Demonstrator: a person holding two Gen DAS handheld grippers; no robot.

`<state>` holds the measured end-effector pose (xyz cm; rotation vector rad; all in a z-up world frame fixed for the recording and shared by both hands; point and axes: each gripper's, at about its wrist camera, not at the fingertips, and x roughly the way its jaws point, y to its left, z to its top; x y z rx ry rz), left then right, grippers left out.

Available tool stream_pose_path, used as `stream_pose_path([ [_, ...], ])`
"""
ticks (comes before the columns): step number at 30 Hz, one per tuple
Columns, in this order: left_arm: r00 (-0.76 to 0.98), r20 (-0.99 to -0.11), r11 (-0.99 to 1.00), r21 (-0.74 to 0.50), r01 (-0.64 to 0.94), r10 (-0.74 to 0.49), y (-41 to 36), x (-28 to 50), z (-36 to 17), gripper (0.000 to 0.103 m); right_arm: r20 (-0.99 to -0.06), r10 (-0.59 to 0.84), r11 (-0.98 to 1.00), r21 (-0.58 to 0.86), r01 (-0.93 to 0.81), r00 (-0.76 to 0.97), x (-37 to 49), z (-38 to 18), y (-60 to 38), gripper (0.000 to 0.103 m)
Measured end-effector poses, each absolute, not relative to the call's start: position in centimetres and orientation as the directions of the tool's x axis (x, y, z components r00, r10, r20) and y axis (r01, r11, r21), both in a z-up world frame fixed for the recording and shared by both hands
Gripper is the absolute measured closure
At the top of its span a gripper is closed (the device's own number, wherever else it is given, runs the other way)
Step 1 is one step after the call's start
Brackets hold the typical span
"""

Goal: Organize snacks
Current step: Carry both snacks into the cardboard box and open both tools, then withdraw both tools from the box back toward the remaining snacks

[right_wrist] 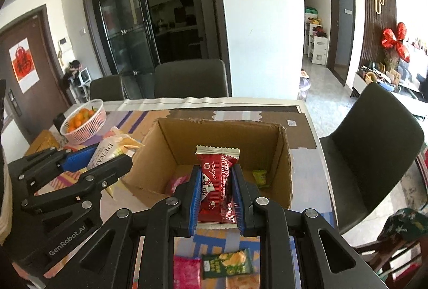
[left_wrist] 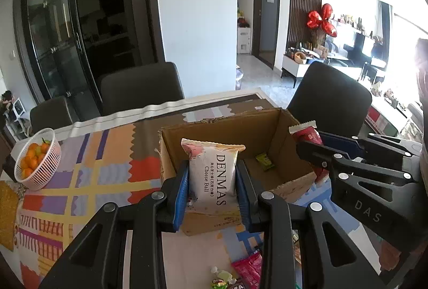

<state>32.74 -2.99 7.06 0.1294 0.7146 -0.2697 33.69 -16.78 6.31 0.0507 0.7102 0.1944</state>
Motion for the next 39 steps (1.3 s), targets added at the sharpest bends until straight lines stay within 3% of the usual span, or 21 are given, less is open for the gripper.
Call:
stream_pose_path([
  [8, 0.701, -0.688, 0.961, 0.018, 0.275, -0.188, -3.2, 35.9, 6.3, 0.068, -0.676, 0.210, 0.978, 0.136, -0.160, 0.706, 37.2, 5.1, -17.0, 0.080],
  [11, 0.699, -0.697, 0.970, 0.024, 0.242, -0.158, -3.0, 36.6, 6.2, 0.052, -0.699, 0.204, 0.979, 0.133, -0.156, 0.685, 38.4, 4.5, -17.2, 0.079],
  [12, 0.705, -0.693, 0.969, 0.036, 0.243, -0.152, -2.9, 36.4, 6.2, 0.052, -0.705, 0.205, 0.979, 0.134, -0.157, 0.679, 38.6, 4.3, -17.4, 0.078],
  [14, 0.716, -0.687, 0.970, 0.064, 0.233, -0.127, -2.9, 35.8, 6.3, 0.048, -0.717, 0.179, 0.984, 0.122, -0.132, 0.674, 38.4, 4.0, -17.8, 0.065],
  [16, 0.721, -0.681, 0.971, 0.060, 0.232, -0.130, -2.7, 35.0, 6.5, 0.044, -0.704, 0.175, 0.985, 0.116, -0.131, 0.688, 37.9, 4.1, -18.0, 0.065],
  [33, 0.740, -0.640, 0.964, -0.001, 0.267, -0.206, -0.8, 25.4, 7.4, 0.044, -0.619, 0.221, 0.975, 0.149, -0.164, 0.754, 28.4, 5.8, -17.1, 0.065],
  [39, 0.754, -0.632, 0.970, 0.017, 0.244, -0.179, -0.2, 22.3, 6.9, 0.041, -0.607, 0.223, 0.975, 0.159, -0.158, 0.762, 25.9, 5.6, -16.8, 0.065],
])
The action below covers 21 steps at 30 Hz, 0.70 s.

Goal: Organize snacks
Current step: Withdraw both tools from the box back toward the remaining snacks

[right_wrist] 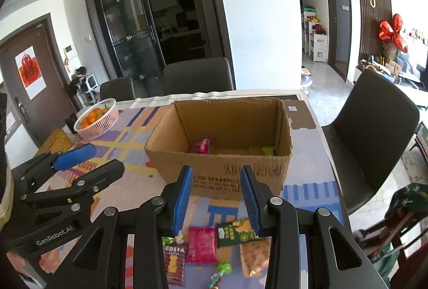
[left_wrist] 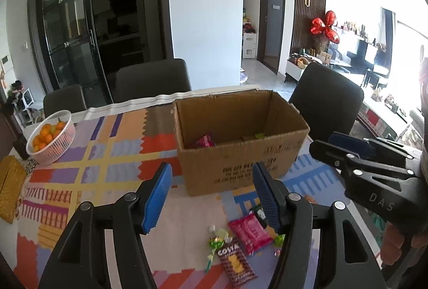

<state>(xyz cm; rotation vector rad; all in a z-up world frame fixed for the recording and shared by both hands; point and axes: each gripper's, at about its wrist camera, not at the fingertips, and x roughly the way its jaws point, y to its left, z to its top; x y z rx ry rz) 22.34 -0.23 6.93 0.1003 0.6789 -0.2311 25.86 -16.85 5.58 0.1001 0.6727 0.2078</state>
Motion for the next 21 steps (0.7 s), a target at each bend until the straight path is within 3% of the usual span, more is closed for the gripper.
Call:
stream_pose_path([
  [21, 0.657, -0.723, 0.961, -0.037, 0.272, -0.214, -0.7, 15.6, 0.2, 0.040, -0.695, 0.225, 0.974, 0.156, -0.163, 0.683, 18.1, -0.7, -16.7, 0.065],
])
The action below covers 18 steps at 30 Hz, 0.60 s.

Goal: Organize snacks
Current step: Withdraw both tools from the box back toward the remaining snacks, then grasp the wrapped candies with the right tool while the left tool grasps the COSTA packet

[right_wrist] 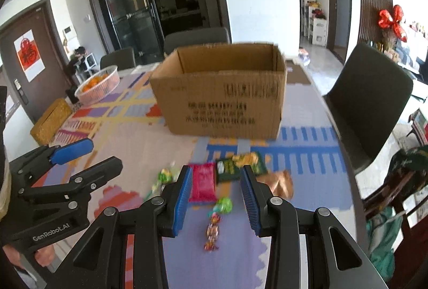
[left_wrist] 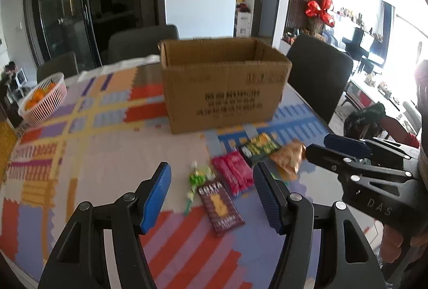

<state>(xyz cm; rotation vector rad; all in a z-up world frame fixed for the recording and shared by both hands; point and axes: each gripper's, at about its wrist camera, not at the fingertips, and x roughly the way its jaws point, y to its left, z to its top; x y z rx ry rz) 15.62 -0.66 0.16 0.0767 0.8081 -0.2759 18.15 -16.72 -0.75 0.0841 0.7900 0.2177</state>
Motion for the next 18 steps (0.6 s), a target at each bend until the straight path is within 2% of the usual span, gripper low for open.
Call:
stream_pose_path([
  [18, 0.541, -0.825, 0.966, -0.024, 0.256, -0.164, 0.1, 14.0, -6.2, 0.040, -0.814, 0.251, 0.966, 0.176, -0.191, 0.523, 16.9, -8.5, -14.9, 0.065],
])
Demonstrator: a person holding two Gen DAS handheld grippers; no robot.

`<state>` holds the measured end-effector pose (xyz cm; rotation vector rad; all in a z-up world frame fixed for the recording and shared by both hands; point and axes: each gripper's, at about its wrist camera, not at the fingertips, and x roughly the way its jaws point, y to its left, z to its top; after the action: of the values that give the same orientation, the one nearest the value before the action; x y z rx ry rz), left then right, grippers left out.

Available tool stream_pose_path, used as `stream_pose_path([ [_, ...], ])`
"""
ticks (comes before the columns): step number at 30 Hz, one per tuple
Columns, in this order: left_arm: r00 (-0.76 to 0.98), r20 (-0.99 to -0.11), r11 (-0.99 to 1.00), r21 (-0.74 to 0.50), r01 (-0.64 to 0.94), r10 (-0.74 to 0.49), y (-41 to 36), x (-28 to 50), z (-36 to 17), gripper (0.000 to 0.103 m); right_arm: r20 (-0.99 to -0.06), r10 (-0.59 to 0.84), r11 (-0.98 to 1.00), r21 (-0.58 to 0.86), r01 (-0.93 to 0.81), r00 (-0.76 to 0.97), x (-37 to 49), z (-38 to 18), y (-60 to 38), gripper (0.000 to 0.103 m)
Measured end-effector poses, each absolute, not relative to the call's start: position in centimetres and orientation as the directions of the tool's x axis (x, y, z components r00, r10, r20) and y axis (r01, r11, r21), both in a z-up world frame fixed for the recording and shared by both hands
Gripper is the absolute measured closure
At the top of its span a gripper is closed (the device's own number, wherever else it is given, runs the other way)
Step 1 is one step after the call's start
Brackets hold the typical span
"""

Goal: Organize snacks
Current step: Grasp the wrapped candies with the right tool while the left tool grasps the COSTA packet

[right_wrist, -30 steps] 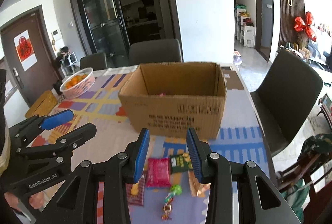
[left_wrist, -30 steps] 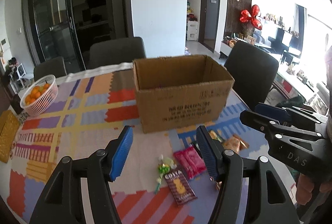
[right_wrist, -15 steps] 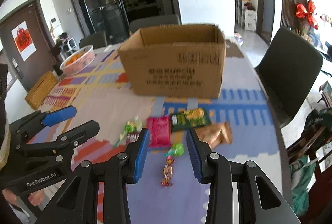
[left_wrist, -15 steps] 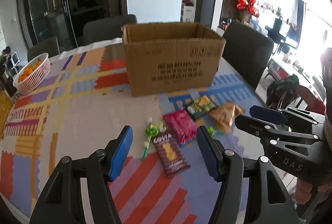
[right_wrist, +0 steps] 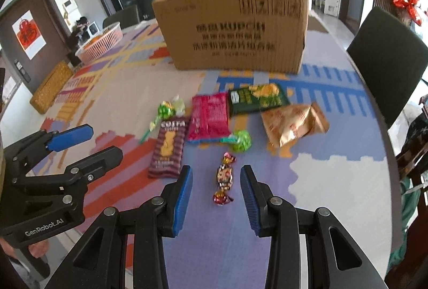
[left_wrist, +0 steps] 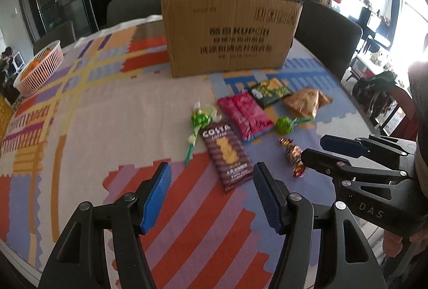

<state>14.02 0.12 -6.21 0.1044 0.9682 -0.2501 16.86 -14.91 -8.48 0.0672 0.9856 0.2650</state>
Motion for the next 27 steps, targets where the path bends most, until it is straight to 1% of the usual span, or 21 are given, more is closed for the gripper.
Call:
stream_pose_path([
  [11, 0.486, -0.861, 0.967, -0.022, 0.253, -0.147, -0.4, 15.4, -9.0, 0.040, -0.854, 0.236, 0.970, 0.178, -0.167, 0.464, 18.2, -12.2, -14.9, 0.065],
  [21, 0.459, -0.870, 0.969, -0.071, 0.238, -0.177, -0.8, 16.9, -10.3, 0.040, -0.843, 0.245, 0.969, 0.193, -0.157, 0.479, 18.9, -12.6, -14.8, 0.066],
  [23, 0.454, -0.872, 0.969, -0.082, 0.232, -0.183, -0.8, 17.3, -10.5, 0.041, -0.843, 0.242, 0.969, 0.188, -0.159, 0.481, 19.0, -12.7, -14.7, 0.072],
  [25, 0.448, -0.874, 0.969, -0.088, 0.232, -0.187, -1.1, 17.6, -10.7, 0.041, -0.843, 0.243, 0.969, 0.189, -0.159, 0.479, 19.0, -12.8, -14.6, 0.073],
  [27, 0.443, -0.877, 0.969, -0.089, 0.230, -0.186, -1.4, 17.9, -11.0, 0.041, -0.844, 0.246, 0.968, 0.191, -0.161, 0.477, 19.0, -13.0, -14.6, 0.076],
])
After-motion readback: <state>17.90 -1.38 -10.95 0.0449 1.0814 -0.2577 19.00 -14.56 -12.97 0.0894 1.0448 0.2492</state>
